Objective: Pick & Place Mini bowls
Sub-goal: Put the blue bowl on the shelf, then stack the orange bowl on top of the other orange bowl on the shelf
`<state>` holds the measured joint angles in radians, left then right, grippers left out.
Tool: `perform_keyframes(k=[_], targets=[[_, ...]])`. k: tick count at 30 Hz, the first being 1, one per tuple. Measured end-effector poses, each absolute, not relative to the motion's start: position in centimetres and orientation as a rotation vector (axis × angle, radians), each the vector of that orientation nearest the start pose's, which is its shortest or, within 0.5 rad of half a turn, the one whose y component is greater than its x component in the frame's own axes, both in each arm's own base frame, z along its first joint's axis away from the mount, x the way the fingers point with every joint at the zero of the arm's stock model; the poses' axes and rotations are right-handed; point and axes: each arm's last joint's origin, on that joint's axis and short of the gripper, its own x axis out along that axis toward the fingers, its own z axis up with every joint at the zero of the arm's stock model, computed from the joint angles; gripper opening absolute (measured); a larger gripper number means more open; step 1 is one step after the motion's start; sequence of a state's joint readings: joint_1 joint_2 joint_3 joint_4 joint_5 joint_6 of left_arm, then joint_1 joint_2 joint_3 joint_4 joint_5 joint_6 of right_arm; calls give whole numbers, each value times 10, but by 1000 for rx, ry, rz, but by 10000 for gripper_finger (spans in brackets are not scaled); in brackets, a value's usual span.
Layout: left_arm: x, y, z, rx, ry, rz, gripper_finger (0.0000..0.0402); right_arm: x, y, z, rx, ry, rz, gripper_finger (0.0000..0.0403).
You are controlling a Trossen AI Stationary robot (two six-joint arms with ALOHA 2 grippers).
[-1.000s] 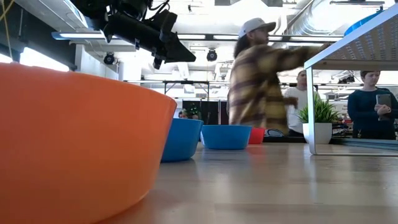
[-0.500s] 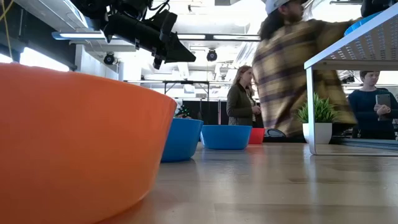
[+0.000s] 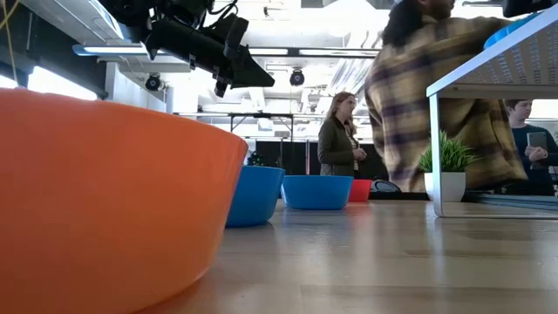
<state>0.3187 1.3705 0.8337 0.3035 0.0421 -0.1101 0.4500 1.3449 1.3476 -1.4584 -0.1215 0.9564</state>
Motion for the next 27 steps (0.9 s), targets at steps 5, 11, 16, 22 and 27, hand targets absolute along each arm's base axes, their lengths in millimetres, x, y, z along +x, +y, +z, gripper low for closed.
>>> perform_keyframes(k=[5, 11, 16, 22, 27], targets=[[288, 94, 266, -151, 215, 288, 11, 195, 99, 326, 524, 1514, -228, 0], [288, 94, 266, -151, 215, 288, 11, 191, 96, 330, 525, 1492, -223, 0], [288, 94, 266, -151, 215, 288, 11, 180, 89, 340, 490, 1406, -218, 0], [288, 94, 266, -146, 216, 288, 11, 170, 77, 355, 363, 1190, -134, 0], [288, 94, 267, -122, 183, 284, 11, 170, 62, 345, 292, 979, -25, 0]])
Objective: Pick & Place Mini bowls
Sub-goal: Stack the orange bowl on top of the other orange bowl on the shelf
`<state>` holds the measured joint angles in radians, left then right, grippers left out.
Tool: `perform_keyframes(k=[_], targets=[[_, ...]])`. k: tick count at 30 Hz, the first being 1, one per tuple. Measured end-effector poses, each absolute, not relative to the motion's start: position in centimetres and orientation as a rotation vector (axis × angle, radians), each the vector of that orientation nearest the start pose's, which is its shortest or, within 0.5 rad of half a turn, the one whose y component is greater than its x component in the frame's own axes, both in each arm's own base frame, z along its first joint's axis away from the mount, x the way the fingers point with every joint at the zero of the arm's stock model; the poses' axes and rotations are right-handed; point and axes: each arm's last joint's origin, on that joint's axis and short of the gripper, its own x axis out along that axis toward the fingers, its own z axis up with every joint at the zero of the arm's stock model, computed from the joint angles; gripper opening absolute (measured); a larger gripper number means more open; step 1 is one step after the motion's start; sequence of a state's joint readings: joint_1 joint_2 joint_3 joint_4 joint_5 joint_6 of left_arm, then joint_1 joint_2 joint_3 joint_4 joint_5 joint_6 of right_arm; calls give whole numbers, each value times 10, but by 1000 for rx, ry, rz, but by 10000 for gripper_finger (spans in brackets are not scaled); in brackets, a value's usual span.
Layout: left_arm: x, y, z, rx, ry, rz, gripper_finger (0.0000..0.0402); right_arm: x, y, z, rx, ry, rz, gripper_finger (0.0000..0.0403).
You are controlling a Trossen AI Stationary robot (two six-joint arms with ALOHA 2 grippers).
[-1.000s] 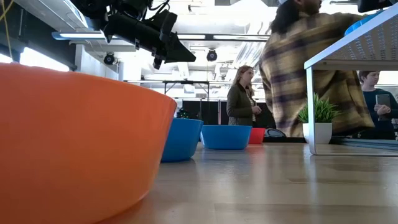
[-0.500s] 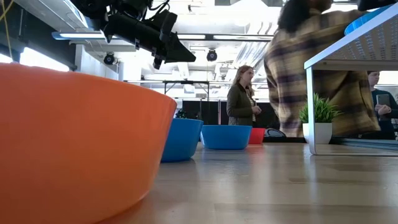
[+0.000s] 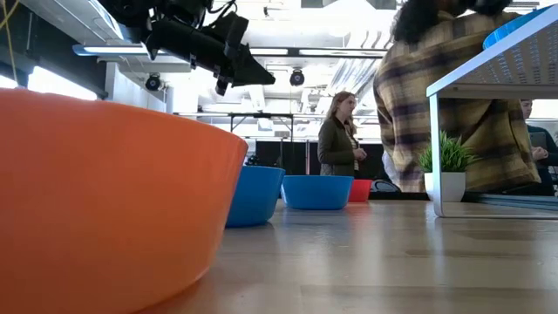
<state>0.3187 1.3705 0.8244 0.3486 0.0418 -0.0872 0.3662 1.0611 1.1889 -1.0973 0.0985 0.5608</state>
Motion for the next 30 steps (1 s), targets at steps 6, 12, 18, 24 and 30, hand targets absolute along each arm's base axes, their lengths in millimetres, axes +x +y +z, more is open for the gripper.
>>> perform_keyframes(k=[6, 12, 18, 24, 30], targets=[[283, 92, 255, -108, 131, 283, 11, 179, 37, 322, 179, 688, 79, 0], [281, 91, 250, -113, 150, 263, 11, 189, 11, 304, 49, 445, 115, 0], [281, 91, 250, -106, 151, 255, 11, 194, -10, 291, -30, 236, 106, 0], [281, 91, 250, -79, 155, 253, 11, 192, -28, 272, -40, 134, 63, 0], [281, 91, 249, -63, 165, 253, 11, 186, -41, 253, -51, 55, 32, 0]])
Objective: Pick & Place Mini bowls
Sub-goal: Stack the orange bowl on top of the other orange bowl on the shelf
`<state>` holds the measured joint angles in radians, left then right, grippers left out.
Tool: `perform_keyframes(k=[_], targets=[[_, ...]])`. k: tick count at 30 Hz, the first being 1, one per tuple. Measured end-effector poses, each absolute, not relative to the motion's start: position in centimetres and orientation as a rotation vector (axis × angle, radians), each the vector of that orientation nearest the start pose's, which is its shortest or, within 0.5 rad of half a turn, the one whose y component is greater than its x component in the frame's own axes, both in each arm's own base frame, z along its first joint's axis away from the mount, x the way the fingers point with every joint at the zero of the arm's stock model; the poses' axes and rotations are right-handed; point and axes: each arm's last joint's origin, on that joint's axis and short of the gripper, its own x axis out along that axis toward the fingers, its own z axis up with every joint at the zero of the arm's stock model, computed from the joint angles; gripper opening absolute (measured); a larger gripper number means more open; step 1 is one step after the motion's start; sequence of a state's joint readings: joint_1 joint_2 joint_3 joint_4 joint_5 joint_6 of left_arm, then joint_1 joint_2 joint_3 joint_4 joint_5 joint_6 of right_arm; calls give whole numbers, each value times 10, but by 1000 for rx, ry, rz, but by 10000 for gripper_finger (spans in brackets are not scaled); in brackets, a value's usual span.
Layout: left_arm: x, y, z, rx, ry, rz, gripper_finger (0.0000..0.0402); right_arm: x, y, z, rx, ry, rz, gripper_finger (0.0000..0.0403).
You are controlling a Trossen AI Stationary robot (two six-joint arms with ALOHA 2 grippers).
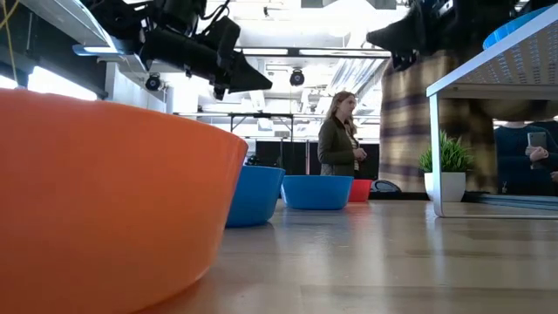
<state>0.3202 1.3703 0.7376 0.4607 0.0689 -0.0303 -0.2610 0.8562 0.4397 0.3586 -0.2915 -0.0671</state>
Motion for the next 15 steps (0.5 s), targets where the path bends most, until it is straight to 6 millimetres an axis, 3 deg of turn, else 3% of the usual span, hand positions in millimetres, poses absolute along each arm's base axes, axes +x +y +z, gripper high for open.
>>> perform_keyframes(k=[15], targets=[[243, 82, 261, -129, 460, 374, 11, 181, -49, 242, -75, 33, -15, 0]])
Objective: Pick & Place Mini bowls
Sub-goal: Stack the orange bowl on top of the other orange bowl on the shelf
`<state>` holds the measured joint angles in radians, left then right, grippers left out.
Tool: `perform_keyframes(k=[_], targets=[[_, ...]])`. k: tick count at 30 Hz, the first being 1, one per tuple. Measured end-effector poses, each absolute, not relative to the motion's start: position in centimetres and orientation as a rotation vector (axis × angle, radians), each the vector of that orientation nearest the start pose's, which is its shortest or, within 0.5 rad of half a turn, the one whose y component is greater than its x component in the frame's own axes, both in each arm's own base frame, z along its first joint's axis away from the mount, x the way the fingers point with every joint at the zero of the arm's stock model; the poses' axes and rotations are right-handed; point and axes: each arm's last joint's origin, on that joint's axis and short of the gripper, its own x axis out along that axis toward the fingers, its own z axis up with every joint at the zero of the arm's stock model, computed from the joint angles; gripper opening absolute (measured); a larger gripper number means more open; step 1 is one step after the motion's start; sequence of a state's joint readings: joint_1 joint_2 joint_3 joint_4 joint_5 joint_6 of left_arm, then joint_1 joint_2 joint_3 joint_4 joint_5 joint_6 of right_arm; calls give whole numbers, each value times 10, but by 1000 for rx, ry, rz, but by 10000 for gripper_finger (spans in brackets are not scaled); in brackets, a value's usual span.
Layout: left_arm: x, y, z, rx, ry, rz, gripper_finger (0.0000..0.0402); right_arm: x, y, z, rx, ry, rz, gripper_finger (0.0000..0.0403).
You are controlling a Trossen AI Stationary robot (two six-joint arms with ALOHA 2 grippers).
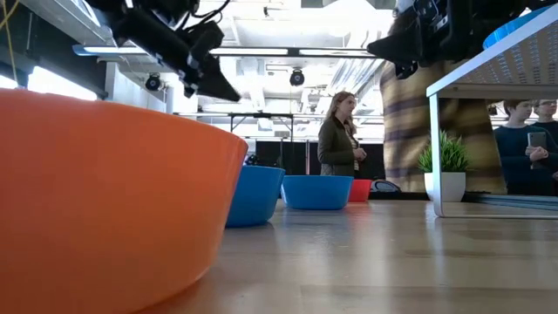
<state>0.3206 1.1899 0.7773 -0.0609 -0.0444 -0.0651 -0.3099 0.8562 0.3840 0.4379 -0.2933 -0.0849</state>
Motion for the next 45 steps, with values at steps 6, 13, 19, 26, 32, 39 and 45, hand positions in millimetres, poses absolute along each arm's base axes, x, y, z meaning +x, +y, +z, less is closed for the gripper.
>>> perform_keyframes(k=[6, 13, 19, 26, 32, 39, 45], targets=[[235, 79, 267, -195, 601, 388, 11, 182, -49, 241, -80, 36, -17, 0], [228, 78, 269, -237, 725, 420, 45, 182, -49, 241, -82, 41, -17, 0], [217, 74, 267, -317, 880, 458, 120, 181, -49, 241, -82, 43, -17, 0], [203, 71, 253, -353, 1037, 546, 180, 181, -49, 241, -85, 43, -17, 0], [191, 102, 253, -344, 1027, 678, 171, 182, -49, 240, -82, 48, -17, 0], [171, 166, 239, -565, 948, 713, 158, 182, -49, 240, -78, 54, -17, 0], [159, 194, 219, -649, 983, 735, 173, 181, -49, 239, -78, 55, -16, 0]])
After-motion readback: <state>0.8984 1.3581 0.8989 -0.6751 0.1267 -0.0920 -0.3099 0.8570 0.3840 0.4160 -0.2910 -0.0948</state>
